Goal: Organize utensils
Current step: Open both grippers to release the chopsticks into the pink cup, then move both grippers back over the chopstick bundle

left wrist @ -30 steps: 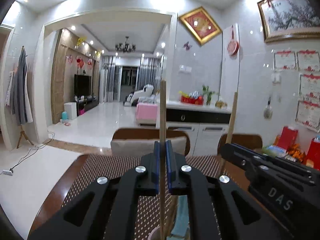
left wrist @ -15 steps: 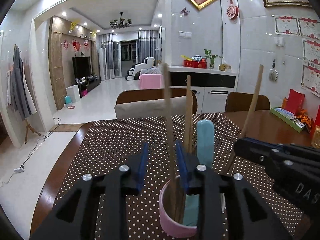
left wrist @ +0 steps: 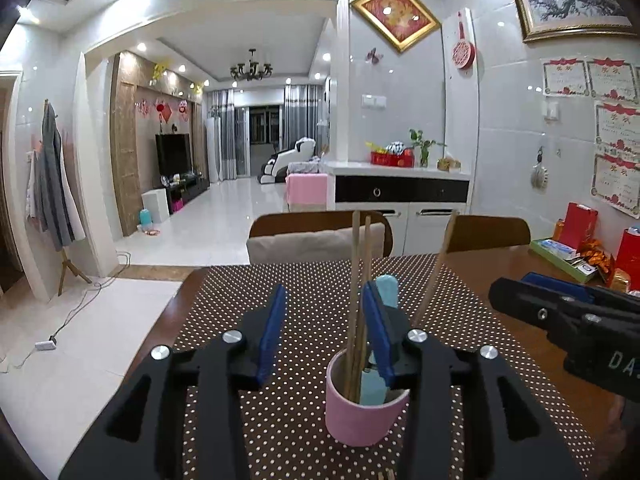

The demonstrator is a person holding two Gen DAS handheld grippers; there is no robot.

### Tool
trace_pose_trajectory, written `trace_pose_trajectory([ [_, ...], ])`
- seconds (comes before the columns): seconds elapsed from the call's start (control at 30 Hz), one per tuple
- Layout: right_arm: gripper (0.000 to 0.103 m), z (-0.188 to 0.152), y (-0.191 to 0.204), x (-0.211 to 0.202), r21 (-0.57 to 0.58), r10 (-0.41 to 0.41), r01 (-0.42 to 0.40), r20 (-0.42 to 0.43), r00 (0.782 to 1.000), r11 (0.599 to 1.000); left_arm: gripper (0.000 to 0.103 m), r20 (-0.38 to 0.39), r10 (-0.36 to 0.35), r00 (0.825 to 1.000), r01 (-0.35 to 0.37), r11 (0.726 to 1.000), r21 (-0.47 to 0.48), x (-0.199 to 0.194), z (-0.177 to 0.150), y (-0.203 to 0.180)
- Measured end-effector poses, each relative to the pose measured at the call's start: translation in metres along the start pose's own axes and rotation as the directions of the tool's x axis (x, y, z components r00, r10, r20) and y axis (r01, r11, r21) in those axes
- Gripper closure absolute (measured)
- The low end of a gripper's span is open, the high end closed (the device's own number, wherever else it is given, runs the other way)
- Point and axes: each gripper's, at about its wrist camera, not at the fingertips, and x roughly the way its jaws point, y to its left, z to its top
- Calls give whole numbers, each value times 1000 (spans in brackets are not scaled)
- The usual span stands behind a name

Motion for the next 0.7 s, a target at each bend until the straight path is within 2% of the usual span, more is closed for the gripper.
trace_pose_trajectory([
  [0.13, 47, -7, 6, -21, -19, -9, 9, 2, 1000, 1000, 57, 12, -10, 1000, 10, 1000, 1, -29, -6, -1],
  [0.3, 45, -28, 9, -40, -18, -20, 20, -21, 1000, 1000, 52, -1, -19, 1000, 19, 1000, -6, -62, -24, -1],
  [0.47, 41, -61, 13, -53, -34, -29, 27, -60, 998, 999, 48, -22, -17, 1000, 17, 1000, 13, -82, -50, -4],
  [0.7, 39, -103, 12, -52, -45, -31, 24, -148, 989, 999, 45, -96, -29, 995, 32, 999, 28, -93, -88, -6],
])
